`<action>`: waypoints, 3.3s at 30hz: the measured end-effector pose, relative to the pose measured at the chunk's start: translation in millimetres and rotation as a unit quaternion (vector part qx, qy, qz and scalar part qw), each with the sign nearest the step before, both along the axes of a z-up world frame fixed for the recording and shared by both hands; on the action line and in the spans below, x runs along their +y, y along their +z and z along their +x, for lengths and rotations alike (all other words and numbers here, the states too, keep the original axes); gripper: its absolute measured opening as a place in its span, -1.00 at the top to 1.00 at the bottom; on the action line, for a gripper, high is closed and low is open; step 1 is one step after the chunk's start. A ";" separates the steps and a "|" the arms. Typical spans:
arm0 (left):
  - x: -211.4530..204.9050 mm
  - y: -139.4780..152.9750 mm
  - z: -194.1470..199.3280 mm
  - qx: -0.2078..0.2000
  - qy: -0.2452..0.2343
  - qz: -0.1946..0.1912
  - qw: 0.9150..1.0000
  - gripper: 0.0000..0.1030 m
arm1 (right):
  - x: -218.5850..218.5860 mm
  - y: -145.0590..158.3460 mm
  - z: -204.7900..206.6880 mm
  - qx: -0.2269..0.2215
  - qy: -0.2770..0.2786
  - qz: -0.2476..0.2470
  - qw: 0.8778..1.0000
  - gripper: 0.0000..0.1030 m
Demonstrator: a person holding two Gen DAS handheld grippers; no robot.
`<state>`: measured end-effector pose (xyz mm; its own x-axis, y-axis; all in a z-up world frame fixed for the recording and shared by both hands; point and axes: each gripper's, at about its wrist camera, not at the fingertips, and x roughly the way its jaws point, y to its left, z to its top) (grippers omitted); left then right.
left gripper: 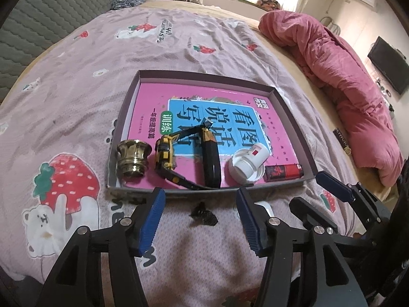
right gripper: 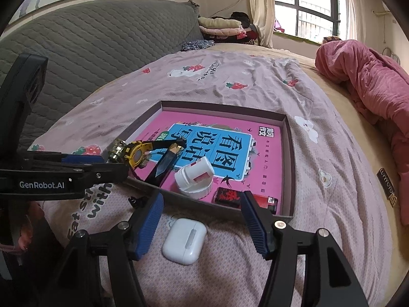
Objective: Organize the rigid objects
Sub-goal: 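Withdraw both open tools toward the black hair clip and white earbuds case, then close the left tool on the black hair clip while the right tool grips the earbuds case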
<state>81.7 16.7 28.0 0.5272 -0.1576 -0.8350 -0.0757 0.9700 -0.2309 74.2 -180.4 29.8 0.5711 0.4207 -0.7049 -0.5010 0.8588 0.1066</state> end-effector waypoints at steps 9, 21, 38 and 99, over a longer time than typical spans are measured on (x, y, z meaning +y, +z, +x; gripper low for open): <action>4.3 -0.8 -11.8 0.006 0.010 0.004 1.000 -0.31 | -1.5 -4.0 -10.2 0.012 0.001 -0.003 1.000 -0.21; 4.3 -12.5 -19.5 0.030 0.010 0.011 0.999 -0.33 | 2.0 -12.3 -19.0 0.019 0.006 -0.017 1.000 -0.21; -8.5 -49.0 -4.2 0.067 0.041 -0.003 0.997 -0.33 | 15.5 -40.9 -23.4 0.049 0.012 -0.035 0.998 -0.21; -13.1 -75.3 4.3 0.064 -0.001 -0.032 0.997 0.49 | 11.1 -73.6 -10.1 0.064 -0.025 -0.036 0.997 0.10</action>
<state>85.9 3.6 -47.3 0.4168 -0.2135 -0.8836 -0.1071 0.9537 -0.2810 64.2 -169.4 -43.8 0.4927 0.3406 -0.8008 -0.4441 0.8898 0.1052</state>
